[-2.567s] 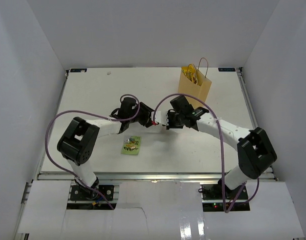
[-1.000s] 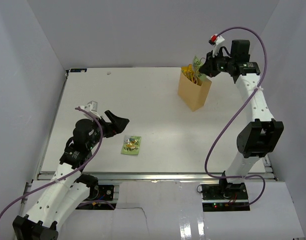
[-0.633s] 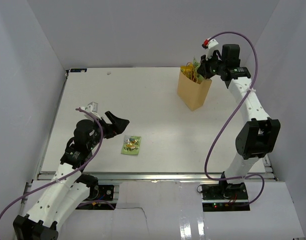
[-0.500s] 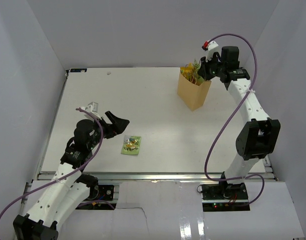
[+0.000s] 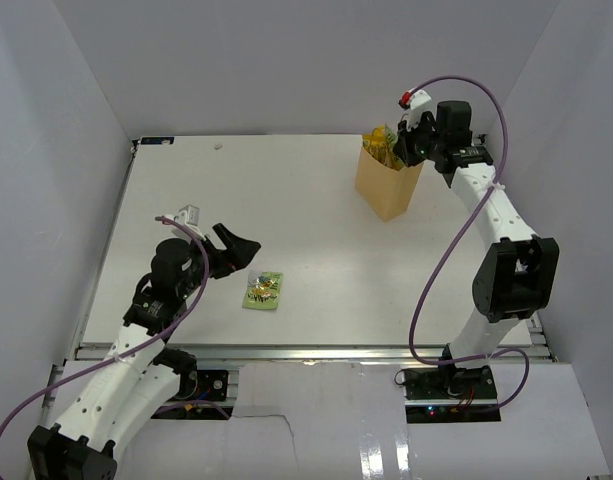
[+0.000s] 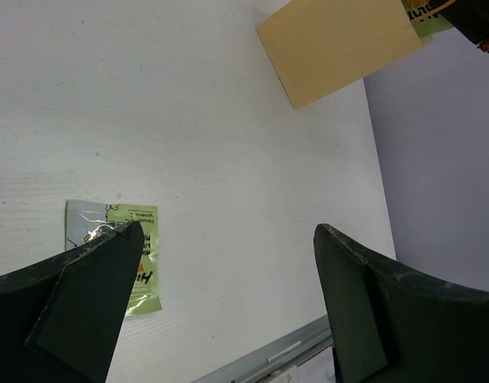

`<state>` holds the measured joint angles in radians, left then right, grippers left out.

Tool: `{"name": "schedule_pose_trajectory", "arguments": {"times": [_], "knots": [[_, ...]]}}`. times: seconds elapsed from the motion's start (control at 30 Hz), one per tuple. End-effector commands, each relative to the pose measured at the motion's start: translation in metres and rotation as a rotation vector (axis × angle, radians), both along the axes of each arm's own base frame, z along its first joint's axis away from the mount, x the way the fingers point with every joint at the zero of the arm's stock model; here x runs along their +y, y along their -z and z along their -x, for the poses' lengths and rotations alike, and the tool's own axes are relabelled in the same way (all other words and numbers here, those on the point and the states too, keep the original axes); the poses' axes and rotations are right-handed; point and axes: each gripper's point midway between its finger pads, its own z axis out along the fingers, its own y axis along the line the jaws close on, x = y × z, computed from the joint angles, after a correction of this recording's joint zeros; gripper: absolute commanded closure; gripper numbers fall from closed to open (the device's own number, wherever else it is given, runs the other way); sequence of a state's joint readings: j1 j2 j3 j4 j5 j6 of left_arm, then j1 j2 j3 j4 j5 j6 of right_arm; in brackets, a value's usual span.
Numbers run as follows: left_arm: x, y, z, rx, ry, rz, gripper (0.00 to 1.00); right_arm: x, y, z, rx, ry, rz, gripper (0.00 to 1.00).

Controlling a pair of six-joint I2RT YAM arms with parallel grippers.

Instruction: Place the snacks into the paper bag

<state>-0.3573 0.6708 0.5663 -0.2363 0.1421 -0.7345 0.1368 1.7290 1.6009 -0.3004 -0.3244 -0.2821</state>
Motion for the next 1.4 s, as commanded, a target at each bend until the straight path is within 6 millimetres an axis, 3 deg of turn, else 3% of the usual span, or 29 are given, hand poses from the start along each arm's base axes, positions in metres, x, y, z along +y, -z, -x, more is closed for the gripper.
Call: {"name": "schedule_pose_trajectory", "arguments": {"times": [0.0, 0.2, 0.33, 0.37, 0.4, 0.43, 0.53, 0.67, 0.8, 0.9, 1.03, 1.07, 1.17, 1.23, 1.27, 1.3, 1.37], "knots": [[-0.002, 0.003, 0.003, 0.007, 0.01, 0.009, 0.02, -0.001, 0.002, 0.0, -0.039, 0.011, 0.061, 0.92], [-0.002, 0.011, 0.006, 0.028, 0.013, 0.009, 0.02, -0.004, 0.023, 0.003, -0.013, 0.036, 0.113, 0.9], [-0.001, 0.012, 0.007, 0.029, 0.013, 0.007, 0.02, -0.003, 0.028, 0.006, 0.009, 0.031, 0.115, 0.82], [-0.001, 0.013, 0.007, 0.032, 0.012, 0.005, 0.02, -0.002, 0.026, 0.007, 0.008, 0.027, 0.111, 0.75], [-0.001, 0.013, 0.007, 0.035, 0.011, 0.006, 0.02, -0.001, 0.02, 0.009, 0.0, 0.017, 0.103, 0.71], [-0.001, 0.013, 0.008, 0.033, 0.012, 0.005, 0.02, 0.0, 0.016, 0.009, -0.006, 0.017, 0.094, 0.6], [0.0, 0.016, 0.008, 0.05, 0.007, -0.001, 0.02, 0.004, -0.015, 0.014, -0.055, 0.007, 0.058, 0.49], [0.005, 0.028, 0.011, 0.119, -0.017, -0.026, 0.02, 0.01, -0.067, 0.026, -0.138, -0.027, 0.012, 0.42], [0.007, 0.041, 0.014, 0.195, -0.032, -0.046, 0.02, 0.016, -0.115, 0.055, -0.23, -0.106, -0.009, 0.35], [0.01, 0.051, 0.016, 0.249, -0.049, -0.063, 0.02, 0.02, -0.127, 0.076, -0.27, -0.174, 0.009, 0.31], [0.013, 0.065, 0.019, 0.31, -0.057, -0.095, 0.02, 0.034, -0.118, 0.113, -0.264, -0.373, 0.056, 0.28], [0.015, 0.072, 0.022, 0.339, -0.059, -0.115, 0.02, 0.046, -0.103, 0.138, -0.204, -0.498, 0.026, 0.27], [0.022, 0.09, 0.024, 0.417, -0.083, -0.171, 0.02, 0.068, -0.081, 0.189, -0.159, -0.769, 0.006, 0.26], [0.027, 0.099, 0.022, 0.458, -0.102, -0.213, 0.02, 0.076, -0.042, 0.224, -0.018, -0.861, 0.011, 0.26], [0.027, 0.102, 0.022, 0.471, -0.104, -0.225, 0.02, 0.076, -0.031, 0.234, 0.016, -0.871, 0.017, 0.26], [0.027, 0.104, 0.021, 0.477, -0.1, -0.239, 0.02, 0.075, -0.004, 0.245, 0.089, -0.876, 0.013, 0.26], [0.026, 0.113, 0.017, 0.498, -0.091, -0.269, 0.02, 0.075, 0.019, 0.256, 0.159, -0.866, 0.003, 0.26]]}}
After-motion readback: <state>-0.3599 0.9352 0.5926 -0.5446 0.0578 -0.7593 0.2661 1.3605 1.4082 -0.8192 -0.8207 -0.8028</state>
